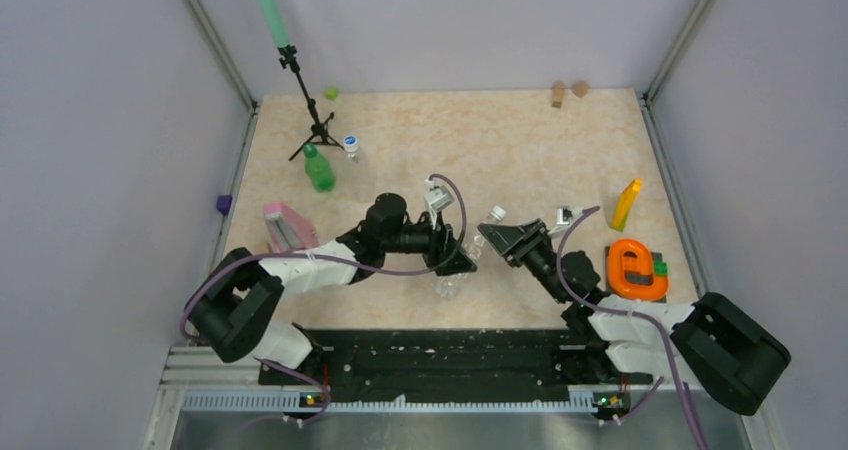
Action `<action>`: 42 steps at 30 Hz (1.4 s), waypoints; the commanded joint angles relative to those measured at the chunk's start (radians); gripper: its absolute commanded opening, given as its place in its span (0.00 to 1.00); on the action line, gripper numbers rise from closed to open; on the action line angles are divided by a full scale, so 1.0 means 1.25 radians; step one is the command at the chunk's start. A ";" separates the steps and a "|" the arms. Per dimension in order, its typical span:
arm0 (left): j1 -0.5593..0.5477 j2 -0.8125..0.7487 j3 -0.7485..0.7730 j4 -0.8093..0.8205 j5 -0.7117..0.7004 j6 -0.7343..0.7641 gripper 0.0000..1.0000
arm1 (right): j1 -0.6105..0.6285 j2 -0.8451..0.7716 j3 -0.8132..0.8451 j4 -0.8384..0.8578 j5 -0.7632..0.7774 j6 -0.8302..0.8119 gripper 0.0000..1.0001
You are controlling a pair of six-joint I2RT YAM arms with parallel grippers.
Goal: Unscrew the bottle caps
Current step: Unscrew the bottle cap from the plastic bottle.
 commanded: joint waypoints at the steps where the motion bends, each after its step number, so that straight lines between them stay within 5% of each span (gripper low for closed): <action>1: -0.012 0.014 0.035 0.056 0.036 0.001 0.70 | 0.003 0.032 -0.026 0.138 0.009 0.023 0.00; 16: -0.018 0.021 0.032 0.089 0.080 -0.018 0.72 | 0.002 0.061 -0.039 0.224 -0.005 0.021 0.00; 27: -0.023 0.048 0.054 0.099 0.103 -0.037 0.61 | 0.003 0.069 -0.043 0.260 0.001 0.022 0.00; 31: -0.024 0.048 0.056 0.087 0.092 -0.029 0.45 | 0.002 0.072 -0.047 0.270 0.002 0.022 0.00; 33: -0.024 0.049 0.070 0.049 0.081 -0.013 0.26 | 0.002 0.071 -0.046 0.266 0.001 0.018 0.00; 37: -0.024 0.048 0.097 -0.041 0.057 0.031 0.04 | 0.002 0.061 -0.034 0.224 -0.016 0.004 0.17; 40: -0.024 0.033 0.099 -0.087 0.013 0.061 0.00 | -0.001 0.047 -0.028 0.189 -0.030 -0.002 0.29; 42: -0.024 0.021 0.106 -0.133 -0.016 0.093 0.00 | -0.009 0.030 -0.031 0.169 -0.042 -0.004 0.46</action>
